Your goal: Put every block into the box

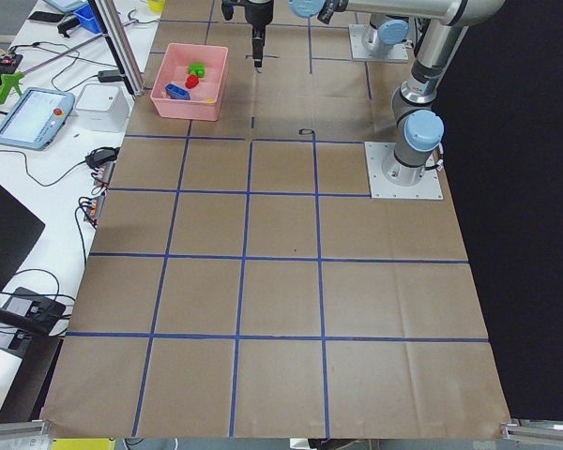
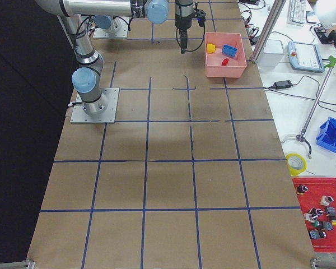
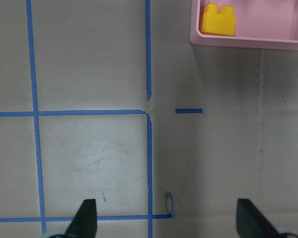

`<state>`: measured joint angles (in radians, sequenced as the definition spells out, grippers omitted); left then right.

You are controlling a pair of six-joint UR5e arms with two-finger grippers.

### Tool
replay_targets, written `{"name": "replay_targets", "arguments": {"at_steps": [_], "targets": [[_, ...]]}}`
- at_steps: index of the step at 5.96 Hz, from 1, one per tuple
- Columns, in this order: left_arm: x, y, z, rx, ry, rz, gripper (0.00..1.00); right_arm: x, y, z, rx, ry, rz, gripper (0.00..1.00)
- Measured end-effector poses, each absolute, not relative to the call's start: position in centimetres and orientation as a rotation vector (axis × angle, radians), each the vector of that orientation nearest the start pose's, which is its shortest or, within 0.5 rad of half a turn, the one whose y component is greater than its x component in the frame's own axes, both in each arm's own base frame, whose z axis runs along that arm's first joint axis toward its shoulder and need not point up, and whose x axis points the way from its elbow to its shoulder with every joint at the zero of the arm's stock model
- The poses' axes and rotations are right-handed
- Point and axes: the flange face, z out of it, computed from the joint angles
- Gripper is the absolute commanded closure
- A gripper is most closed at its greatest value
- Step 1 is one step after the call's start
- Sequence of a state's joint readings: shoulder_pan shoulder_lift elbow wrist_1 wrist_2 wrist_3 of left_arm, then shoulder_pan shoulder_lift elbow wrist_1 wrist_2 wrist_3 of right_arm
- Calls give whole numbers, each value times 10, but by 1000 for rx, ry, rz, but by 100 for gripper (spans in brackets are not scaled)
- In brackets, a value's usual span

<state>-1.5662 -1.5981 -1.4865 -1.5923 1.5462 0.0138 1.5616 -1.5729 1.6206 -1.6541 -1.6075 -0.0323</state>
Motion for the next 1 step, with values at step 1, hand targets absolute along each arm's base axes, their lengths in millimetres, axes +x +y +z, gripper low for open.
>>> {"name": "replay_targets", "arguments": {"at_steps": [1], "targets": [[-133, -507, 513, 15, 3165, -56, 0, 122, -497, 473, -28, 3180, -56, 0]]}}
